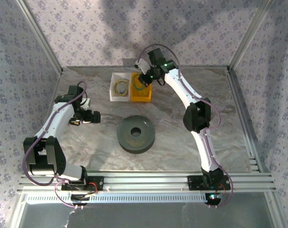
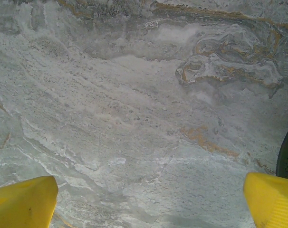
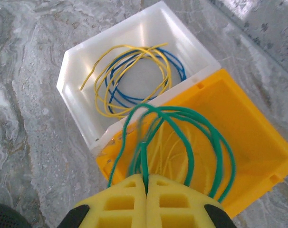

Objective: Wrap the cables

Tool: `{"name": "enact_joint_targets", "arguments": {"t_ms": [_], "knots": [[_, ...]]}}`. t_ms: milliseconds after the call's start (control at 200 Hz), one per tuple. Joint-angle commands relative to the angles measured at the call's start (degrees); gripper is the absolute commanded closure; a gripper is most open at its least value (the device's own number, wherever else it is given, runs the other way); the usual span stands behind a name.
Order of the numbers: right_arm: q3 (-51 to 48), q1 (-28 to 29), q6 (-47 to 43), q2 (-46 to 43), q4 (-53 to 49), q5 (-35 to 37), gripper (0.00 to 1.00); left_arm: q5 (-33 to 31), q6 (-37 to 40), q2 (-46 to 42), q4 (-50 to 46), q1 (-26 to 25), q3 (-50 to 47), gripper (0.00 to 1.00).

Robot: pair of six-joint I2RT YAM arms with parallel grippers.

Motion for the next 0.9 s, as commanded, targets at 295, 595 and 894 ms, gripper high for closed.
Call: {"name": "enact_joint_targets", "arguments": {"t_ms": [295,595,894], "knots": [[-3.94,-0.62,3.09,-2.66,-0.57,1.30,1.00,0.89,0.72,-1.34,-2.29,-0.26,-0.33,0.00],[-2.88,-2.00,2.69,-4.05,-4.17,2.40,1.00,0.97,0.74,-1.27,-2.36,-0.33,-0.07,0.00],[-6.27,-4.14,0.41,-7.34,-8.00,-1.70,1.00,0.96,0.86,-1.26,-2.39,-0.33,0.02,0.00]]}}
